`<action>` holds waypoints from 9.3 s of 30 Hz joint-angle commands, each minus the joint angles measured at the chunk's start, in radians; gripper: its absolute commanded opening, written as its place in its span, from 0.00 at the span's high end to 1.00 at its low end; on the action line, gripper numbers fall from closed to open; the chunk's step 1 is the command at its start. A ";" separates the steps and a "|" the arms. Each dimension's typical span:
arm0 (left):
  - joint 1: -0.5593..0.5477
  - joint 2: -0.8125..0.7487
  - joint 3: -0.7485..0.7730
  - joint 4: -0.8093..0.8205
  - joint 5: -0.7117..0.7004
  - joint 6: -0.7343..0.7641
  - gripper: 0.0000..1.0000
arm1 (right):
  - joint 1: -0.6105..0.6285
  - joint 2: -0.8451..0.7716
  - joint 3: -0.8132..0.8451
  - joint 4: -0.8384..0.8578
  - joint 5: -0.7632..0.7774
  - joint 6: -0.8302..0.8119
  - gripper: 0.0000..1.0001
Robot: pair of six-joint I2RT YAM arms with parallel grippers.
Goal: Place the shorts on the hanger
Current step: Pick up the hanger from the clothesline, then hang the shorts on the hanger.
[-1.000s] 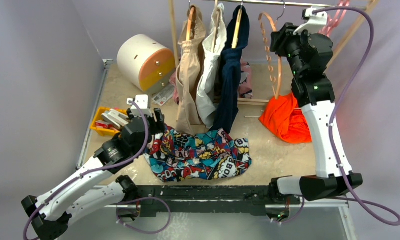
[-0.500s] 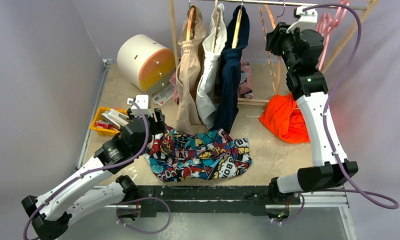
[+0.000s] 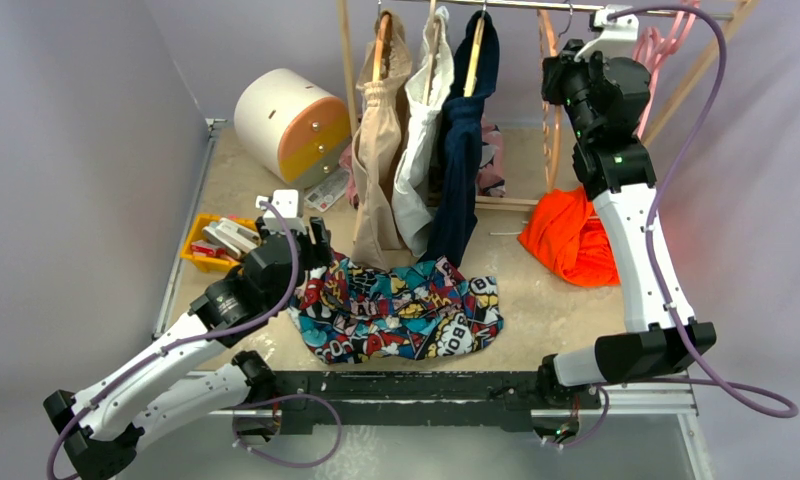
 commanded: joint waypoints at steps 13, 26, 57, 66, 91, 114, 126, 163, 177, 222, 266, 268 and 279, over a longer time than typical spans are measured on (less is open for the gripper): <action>0.005 0.005 0.027 0.027 -0.001 0.018 0.37 | -0.003 -0.076 -0.036 0.159 -0.061 -0.052 1.00; 0.005 0.007 0.024 0.026 -0.004 0.020 0.37 | -0.003 -0.120 -0.057 0.190 -0.098 -0.047 1.00; 0.005 -0.199 0.013 0.022 -0.250 -0.040 0.38 | 0.037 -0.746 -0.369 -0.209 -0.591 -0.040 1.00; 0.005 -0.250 0.262 -0.153 -0.319 -0.018 0.38 | 0.087 -0.874 -0.363 -0.220 -0.680 -0.051 1.00; 0.005 -0.292 0.460 -0.159 -0.036 0.158 0.34 | 0.111 -0.709 -0.430 0.085 -1.175 0.161 1.00; 0.006 -0.154 0.264 -0.026 1.054 0.378 0.34 | 0.486 -0.507 -0.656 0.228 -1.050 0.125 1.00; 0.005 -0.085 0.229 -0.048 1.195 0.449 0.47 | 0.543 -0.516 -0.697 0.107 -1.038 0.005 1.00; 0.005 -0.024 0.186 -0.066 1.300 0.575 1.00 | 0.552 -0.548 -0.696 0.022 -1.076 0.009 1.00; 0.005 -0.027 0.158 0.081 1.280 0.485 1.00 | 0.556 -0.513 -0.643 -0.039 -1.059 -0.014 0.61; 0.005 -0.261 0.090 -0.075 0.228 -0.002 0.30 | 0.570 -0.596 -0.705 -0.153 -0.658 0.018 1.00; 0.002 0.122 -0.177 -0.296 0.181 -0.650 0.56 | 0.571 -0.674 -0.811 -0.133 -0.557 0.023 1.00; 0.002 0.136 -0.178 -0.290 0.180 -0.644 0.57 | 0.570 -0.682 -0.809 -0.143 -0.555 0.025 1.00; -0.003 0.077 -0.127 -0.381 0.155 -0.681 0.52 | 0.571 -0.708 -0.812 -0.157 -0.547 0.033 1.00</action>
